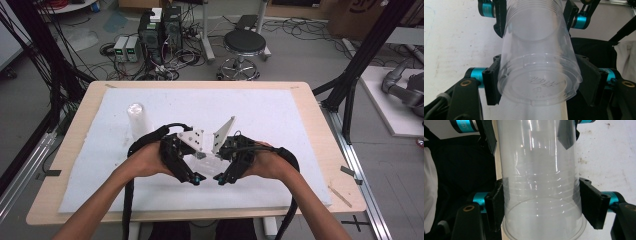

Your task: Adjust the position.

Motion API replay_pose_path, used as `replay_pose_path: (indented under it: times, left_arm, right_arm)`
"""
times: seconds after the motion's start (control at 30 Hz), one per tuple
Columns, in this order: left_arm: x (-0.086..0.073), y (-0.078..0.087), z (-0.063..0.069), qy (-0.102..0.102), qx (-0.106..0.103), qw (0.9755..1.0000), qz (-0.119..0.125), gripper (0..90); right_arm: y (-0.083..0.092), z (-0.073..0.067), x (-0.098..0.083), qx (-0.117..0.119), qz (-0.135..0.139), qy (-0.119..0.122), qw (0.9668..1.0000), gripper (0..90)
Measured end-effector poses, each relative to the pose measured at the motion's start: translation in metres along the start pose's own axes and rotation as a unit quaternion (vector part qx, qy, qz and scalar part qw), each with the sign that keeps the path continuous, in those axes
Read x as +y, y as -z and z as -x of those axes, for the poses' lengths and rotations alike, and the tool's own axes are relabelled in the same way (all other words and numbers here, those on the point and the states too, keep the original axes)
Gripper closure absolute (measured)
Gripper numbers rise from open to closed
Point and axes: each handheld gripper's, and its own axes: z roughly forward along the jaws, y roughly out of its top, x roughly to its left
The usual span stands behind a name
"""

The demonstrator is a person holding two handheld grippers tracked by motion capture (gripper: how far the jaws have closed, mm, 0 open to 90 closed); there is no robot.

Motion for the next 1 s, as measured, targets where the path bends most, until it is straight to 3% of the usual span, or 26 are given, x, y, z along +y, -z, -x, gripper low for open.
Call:
replay_pose_path:
  times: [0.23,0.57,0.67,0.83,0.97,1.0]
  left_arm:
    - [-0.0017,0.0011,-0.0022,0.001,0.003,1.0000,0.004,40.5]
    - [-0.0024,-0.0002,-0.0017,0.003,0.001,1.0000,0.005,41.4]
    - [-0.0030,0.0006,-0.0020,-0.001,0.004,1.0000,0.002,41.4]
    - [-0.0042,0.0040,-0.0015,0.001,0.007,0.9999,0.012,41.5]
    - [-0.0063,0.0048,-0.0013,0.000,0.008,0.9999,0.012,41.5]
    - [-0.0082,0.0046,-0.0009,0.002,0.004,0.9998,0.022,41.5]
  right_arm:
    - [-0.0008,-0.0002,0.0000,0.002,-0.002,0.001,1.0000,30.2]
    - [-0.0026,0.0004,-0.0012,0.005,0.000,0.004,1.0000,27.0]
    - [-0.0034,-0.0007,-0.0023,0.000,0.011,0.005,0.9999,15.1]
    - [-0.0006,0.0013,-0.0055,-0.004,0.046,0.015,0.9988,13.6]
    - [0.0036,0.0002,-0.0082,-0.002,0.069,0.008,0.9976,13.5]
    - [0.0050,0.0003,-0.0093,-0.004,0.080,0.006,0.9968,13.5]
